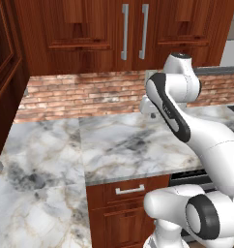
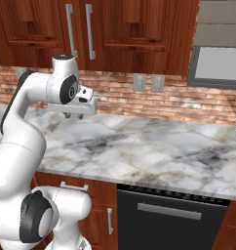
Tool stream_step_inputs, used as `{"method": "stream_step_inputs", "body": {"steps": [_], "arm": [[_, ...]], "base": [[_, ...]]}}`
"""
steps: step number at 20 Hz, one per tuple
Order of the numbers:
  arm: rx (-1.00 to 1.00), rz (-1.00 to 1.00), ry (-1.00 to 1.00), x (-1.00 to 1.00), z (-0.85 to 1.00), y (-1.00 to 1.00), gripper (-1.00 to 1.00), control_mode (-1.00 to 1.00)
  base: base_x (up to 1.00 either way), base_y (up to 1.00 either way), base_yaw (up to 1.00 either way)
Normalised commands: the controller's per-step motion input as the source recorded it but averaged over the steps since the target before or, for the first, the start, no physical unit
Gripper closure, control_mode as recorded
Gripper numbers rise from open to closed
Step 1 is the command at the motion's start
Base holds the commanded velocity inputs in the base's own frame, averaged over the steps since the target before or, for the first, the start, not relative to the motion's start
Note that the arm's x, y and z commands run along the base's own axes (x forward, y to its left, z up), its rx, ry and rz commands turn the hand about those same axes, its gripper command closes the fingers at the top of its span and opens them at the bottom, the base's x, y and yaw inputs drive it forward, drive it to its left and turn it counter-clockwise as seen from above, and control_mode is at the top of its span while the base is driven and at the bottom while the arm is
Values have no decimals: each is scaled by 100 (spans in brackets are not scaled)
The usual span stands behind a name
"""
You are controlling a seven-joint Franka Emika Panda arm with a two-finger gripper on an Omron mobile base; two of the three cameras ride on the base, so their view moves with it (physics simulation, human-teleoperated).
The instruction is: Open the dishwasher door and pull out the top rack.
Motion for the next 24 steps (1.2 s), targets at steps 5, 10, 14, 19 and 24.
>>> {"method": "stream_step_inputs", "body": {"steps": [5, 10, 14, 19, 24], "arm": [[0, -1, 0, -1, -1, -10, -100, -100], [0, -2, 0, -3, -3, -17, -100, -100], [0, -1, 0, -5, -5, -17, -100, -100], [0, -4, 0, -7, -2, -9, -100, -100], [0, -8, -2, -20, -1, -11, -100, -100]], "base": [[0, 0, 0], [0, 0, 0], [0, 0, 0], [0, 0, 0], [0, 0, 0]]}}
